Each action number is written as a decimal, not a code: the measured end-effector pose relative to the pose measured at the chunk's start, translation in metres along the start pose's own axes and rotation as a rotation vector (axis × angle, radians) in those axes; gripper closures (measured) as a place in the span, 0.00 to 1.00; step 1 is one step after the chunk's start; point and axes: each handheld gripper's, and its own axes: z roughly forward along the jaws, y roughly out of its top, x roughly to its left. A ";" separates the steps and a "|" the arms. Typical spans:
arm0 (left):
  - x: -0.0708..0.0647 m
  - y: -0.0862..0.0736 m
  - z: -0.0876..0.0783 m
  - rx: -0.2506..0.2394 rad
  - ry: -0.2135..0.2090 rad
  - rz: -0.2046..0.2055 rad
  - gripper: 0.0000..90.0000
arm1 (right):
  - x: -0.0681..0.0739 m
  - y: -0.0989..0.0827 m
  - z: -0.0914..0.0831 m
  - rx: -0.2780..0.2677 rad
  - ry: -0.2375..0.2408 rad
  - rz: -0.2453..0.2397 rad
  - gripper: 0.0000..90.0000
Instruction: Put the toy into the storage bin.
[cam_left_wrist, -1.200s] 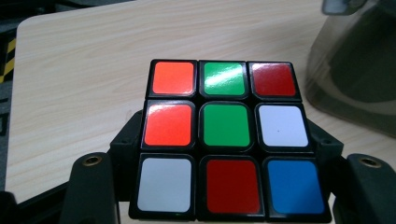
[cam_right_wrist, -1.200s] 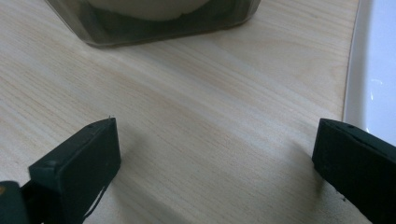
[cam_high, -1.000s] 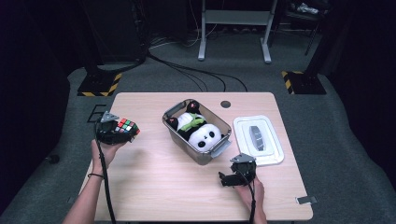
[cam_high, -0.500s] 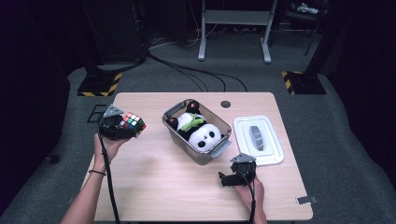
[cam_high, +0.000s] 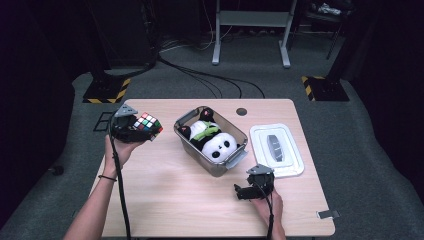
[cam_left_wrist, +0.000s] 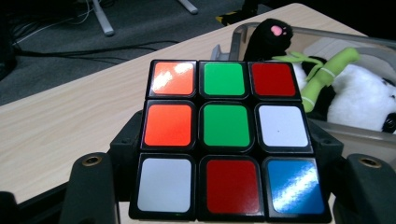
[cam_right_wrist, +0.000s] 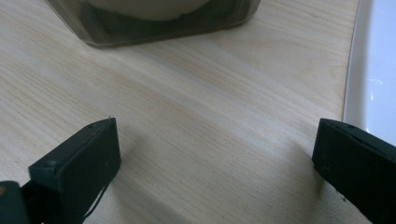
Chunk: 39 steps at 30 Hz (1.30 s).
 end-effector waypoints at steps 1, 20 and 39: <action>-0.001 0.002 0.001 0.000 -0.002 0.004 0.38 | 0.000 0.000 0.000 0.000 0.002 0.000 0.00; -0.021 0.048 0.030 -0.009 -0.067 0.026 0.38 | 0.000 0.000 0.000 -0.002 0.001 -0.003 0.00; -0.036 0.062 0.078 0.023 -0.096 0.010 0.38 | 0.000 0.000 0.000 -0.008 0.006 -0.002 0.00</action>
